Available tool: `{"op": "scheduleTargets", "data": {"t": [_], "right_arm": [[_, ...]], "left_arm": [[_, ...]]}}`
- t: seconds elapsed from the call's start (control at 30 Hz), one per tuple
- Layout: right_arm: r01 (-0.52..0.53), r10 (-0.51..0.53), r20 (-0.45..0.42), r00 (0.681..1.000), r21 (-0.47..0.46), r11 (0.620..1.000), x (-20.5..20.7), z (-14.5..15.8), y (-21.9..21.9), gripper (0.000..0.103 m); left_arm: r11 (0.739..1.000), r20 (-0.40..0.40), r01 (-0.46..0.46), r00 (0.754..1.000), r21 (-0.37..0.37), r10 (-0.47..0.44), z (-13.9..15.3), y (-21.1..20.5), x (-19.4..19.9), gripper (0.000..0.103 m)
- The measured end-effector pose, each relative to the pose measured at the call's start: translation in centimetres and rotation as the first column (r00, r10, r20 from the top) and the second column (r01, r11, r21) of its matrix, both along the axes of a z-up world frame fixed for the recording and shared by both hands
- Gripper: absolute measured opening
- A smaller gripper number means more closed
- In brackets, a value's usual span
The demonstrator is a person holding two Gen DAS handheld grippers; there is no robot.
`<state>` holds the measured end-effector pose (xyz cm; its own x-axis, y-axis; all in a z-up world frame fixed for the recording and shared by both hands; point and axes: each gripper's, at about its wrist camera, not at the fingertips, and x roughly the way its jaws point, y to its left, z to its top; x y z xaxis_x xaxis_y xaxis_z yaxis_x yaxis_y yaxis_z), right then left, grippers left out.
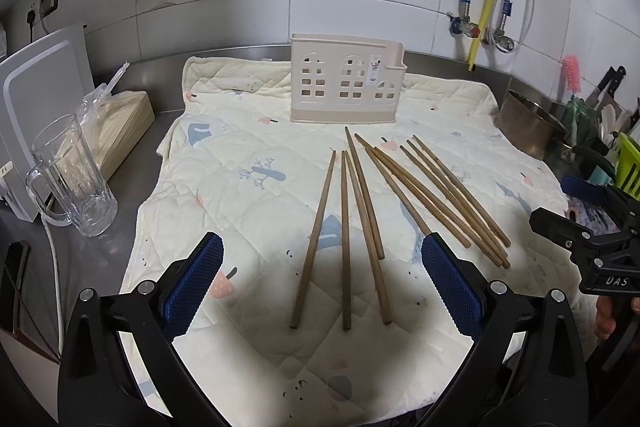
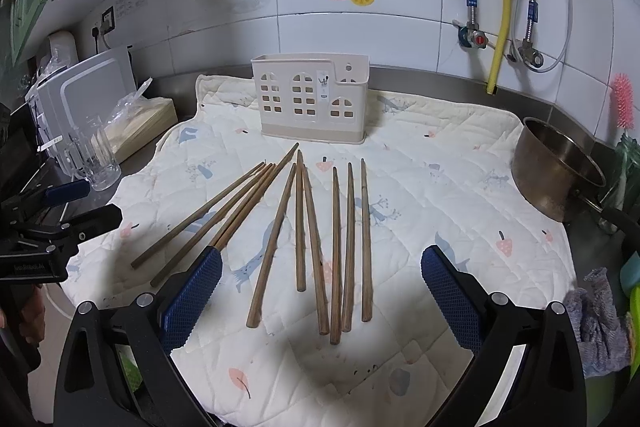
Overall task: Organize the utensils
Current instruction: 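Move both tools toward the loose wooden chopsticks on the mat, then close the left tool on one chopstick while the right tool grasps another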
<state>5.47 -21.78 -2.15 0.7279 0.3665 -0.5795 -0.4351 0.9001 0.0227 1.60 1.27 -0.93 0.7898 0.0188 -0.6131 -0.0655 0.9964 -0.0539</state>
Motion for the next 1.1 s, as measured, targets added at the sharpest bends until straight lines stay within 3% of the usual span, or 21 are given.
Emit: {"op": "scheduleTargets", "data": {"t": [0.4, 0.63, 0.83, 0.93, 1.1], "right_arm": [[-0.003, 0.002, -0.03, 1.0, -0.021, 1.0, 1.5, -1.3, 0.1, 0.097], [-0.003, 0.001, -0.066, 0.998, -0.033, 0.999, 2.6, -2.6, 0.0, 0.096], [0.004, -0.007, -0.075, 0.997, -0.042, 0.999, 3.3, -2.9, -0.3, 0.096], [0.007, -0.011, -0.083, 0.997, -0.038, 0.999, 3.7, -3.1, -0.6, 0.096], [0.013, -0.018, -0.108, 0.994, -0.047, 0.999, 4.6, -3.8, -1.0, 0.091]], "left_arm": [[0.999, -0.007, -0.025, 1.0, -0.038, 0.024, -1.0, 1.5, 0.9, 0.098], [0.997, -0.066, -0.039, 0.997, -0.062, 0.035, -2.6, 2.3, 1.4, 0.098], [0.999, -0.077, -0.028, 0.997, -0.044, 0.025, -3.2, 2.4, 2.2, 0.097], [0.998, -0.079, -0.011, 0.997, -0.064, 0.006, -3.4, 2.3, 2.8, 0.092], [0.998, -0.107, 0.022, 0.994, -0.06, -0.028, -4.2, 1.7, 3.9, 0.075]]}}
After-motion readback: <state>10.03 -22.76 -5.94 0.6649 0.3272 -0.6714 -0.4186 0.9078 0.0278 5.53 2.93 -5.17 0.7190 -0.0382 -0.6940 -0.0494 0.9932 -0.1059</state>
